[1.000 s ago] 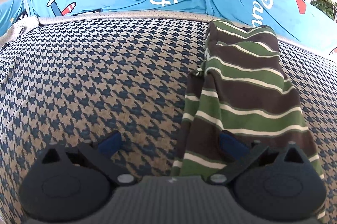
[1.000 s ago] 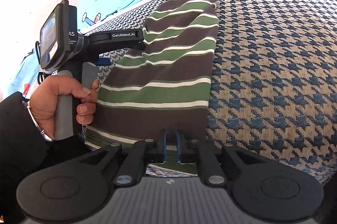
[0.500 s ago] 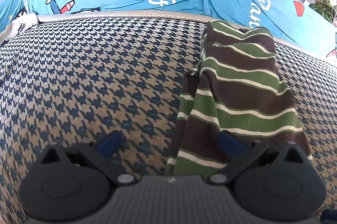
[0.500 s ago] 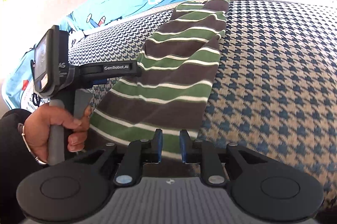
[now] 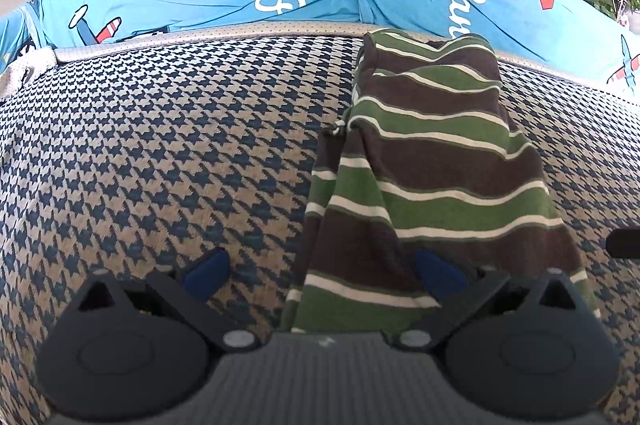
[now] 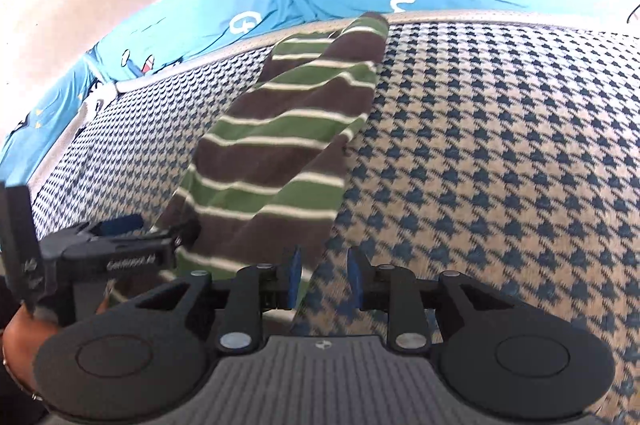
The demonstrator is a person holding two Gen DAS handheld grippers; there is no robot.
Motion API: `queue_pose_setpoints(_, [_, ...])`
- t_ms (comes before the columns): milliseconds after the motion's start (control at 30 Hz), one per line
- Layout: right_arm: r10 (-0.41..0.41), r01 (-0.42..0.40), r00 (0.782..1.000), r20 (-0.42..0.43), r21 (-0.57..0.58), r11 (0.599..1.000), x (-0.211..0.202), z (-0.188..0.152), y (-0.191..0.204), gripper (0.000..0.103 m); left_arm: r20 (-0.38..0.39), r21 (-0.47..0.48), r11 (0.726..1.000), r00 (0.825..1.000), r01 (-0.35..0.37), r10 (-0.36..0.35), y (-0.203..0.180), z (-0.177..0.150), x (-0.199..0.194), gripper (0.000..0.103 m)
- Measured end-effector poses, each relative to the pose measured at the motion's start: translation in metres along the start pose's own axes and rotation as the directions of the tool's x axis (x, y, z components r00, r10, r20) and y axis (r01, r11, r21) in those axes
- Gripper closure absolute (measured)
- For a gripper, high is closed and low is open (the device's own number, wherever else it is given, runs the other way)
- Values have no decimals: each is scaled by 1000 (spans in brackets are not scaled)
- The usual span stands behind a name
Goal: Fold clothes
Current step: 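Lift the right gripper off the strip and move it toward the left gripper, then grasp the end of the striped strip with the right gripper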
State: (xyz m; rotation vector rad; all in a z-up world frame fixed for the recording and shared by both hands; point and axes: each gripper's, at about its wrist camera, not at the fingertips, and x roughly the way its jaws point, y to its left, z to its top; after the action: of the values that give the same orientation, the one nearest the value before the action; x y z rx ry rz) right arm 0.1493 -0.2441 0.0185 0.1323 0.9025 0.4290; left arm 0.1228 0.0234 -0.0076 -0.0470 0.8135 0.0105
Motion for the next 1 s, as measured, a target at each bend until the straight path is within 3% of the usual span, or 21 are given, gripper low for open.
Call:
queue_pose_setpoints(700, [18, -23, 995, 97, 49, 999, 45, 64, -32, 76, 13, -24, 999, 999, 39, -39, -4, 2, -4, 0])
queue_pose_setpoints(1000, [26, -32, 995, 100, 60, 998, 66, 81, -39, 76, 25, -3, 999, 998, 53, -52, -12, 2, -7, 0])
